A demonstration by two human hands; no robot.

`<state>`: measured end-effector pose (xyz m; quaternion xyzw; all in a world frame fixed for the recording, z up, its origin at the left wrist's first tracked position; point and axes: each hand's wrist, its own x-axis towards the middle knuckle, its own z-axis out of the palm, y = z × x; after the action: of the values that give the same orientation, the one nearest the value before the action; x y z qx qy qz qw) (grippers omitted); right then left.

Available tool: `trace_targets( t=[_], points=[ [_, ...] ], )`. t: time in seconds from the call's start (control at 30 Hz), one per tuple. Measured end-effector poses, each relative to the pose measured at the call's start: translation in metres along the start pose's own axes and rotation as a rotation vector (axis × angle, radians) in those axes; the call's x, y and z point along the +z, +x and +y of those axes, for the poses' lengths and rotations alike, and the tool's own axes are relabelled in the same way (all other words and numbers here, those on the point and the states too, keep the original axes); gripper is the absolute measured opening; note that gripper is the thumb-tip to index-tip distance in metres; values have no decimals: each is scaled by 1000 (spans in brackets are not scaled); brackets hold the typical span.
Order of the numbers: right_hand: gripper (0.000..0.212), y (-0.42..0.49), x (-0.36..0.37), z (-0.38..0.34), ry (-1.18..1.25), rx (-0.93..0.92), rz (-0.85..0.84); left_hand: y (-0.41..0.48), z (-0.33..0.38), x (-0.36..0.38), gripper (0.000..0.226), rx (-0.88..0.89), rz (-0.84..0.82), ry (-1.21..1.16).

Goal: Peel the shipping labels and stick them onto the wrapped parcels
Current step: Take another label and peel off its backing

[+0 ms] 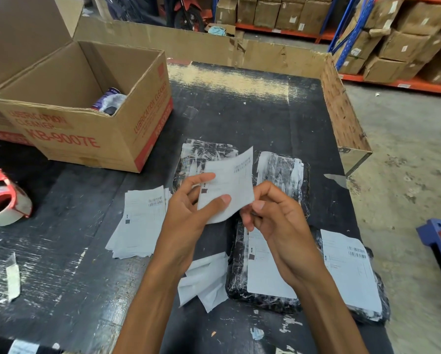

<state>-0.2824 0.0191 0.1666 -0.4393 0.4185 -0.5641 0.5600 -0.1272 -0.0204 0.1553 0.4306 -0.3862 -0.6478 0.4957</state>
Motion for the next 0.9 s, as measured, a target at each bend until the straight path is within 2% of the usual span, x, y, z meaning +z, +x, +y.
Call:
trace_targets(
  t=[0.1,0.23,0.3,0.37,0.43,0.53,0.7,0.9],
  points=[
    [15,0,2,1,10,1,19,-4,-3,4,40,-16,-33,73],
    [15,-1,2,1,28,-19,34,-6,-7,5,31,2,-60,338],
    [16,-2,2,1,42,-31,30,-9,-9,4,39,90,-19,500],
    [14,-2,2,0,69,-31,20,-12,-8,5,33,253,36,585],
    [11,-3,4,0,81,-29,10,-14,-4,4,20,349,-32,551],
    [10,-2,5,3,-40,-64,58,-18,-1,3,24,343,-137,483],
    [10,-5,5,5,-399,-177,184,-22,2,-1,23,330,-162,437],
    [9,-11,4,-1,-691,-317,217,-26,4,1,22,317,-173,352]
  ],
)
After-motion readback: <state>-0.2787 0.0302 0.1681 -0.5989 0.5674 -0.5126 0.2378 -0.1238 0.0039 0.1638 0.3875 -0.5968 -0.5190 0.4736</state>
